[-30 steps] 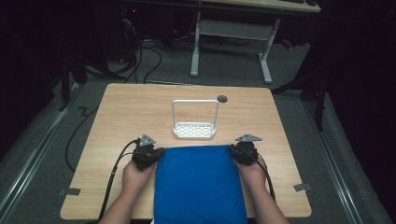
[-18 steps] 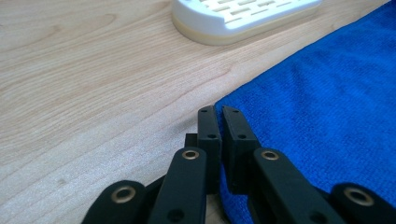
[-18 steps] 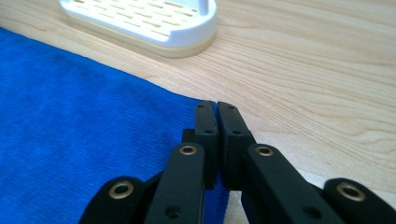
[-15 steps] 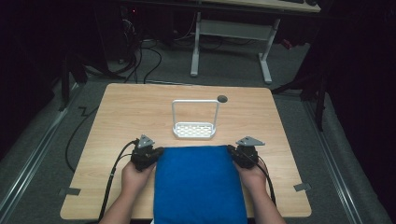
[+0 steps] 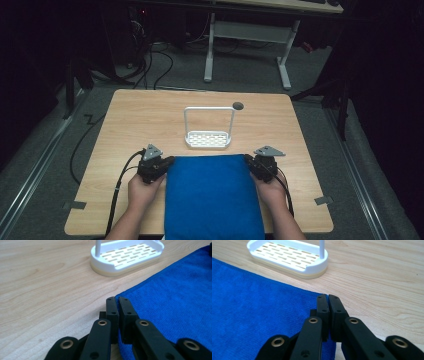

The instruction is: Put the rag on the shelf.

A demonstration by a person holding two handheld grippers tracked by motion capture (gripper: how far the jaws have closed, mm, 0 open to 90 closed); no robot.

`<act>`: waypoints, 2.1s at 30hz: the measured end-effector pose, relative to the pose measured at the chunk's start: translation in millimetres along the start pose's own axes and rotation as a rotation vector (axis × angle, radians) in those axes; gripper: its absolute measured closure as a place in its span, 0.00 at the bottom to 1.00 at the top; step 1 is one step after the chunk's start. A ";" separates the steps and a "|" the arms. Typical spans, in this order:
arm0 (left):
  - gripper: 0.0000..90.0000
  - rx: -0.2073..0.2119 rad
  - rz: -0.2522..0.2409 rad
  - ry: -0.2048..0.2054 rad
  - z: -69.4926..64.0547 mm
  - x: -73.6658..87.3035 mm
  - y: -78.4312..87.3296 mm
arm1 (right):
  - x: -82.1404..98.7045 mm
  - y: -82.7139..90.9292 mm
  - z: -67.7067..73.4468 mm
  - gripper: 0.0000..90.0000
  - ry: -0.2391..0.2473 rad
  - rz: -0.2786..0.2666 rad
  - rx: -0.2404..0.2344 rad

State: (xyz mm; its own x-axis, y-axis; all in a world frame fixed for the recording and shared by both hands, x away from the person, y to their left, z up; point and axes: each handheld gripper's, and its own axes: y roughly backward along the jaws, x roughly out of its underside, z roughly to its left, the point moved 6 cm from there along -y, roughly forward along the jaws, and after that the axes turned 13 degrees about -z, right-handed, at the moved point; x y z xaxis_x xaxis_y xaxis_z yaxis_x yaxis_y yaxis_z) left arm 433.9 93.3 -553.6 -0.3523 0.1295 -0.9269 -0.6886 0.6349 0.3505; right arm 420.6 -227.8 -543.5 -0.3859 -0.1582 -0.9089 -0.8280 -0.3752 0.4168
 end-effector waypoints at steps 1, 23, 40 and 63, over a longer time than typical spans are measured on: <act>0.97 0.000 -0.007 -0.001 0.1 -1.2 1.1 | -0.4 0.7 0.4 0.98 0.009 -0.002 -0.004; 0.97 0.000 -0.215 -0.032 -10.6 -44.5 39.4 | -36.7 36.4 9.1 0.98 0.004 -0.215 -0.046; 0.98 0.024 -0.365 -0.068 -29.0 -82.1 71.8 | -79.4 80.1 25.9 0.98 0.040 -0.393 -0.069; 0.98 0.028 -0.535 -0.159 -38.4 -172.5 105.9 | -155.4 129.8 28.1 0.98 0.097 -0.599 -0.063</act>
State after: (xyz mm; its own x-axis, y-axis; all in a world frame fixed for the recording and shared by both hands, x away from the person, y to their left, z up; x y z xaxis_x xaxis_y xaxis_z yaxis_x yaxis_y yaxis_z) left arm 397.4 109.0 -351.4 0.1435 -0.1046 -0.9841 -0.7269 0.6637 -0.1765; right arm 361.7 -226.3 -347.8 0.1811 0.0158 -0.9833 -0.8626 -0.4777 -0.1665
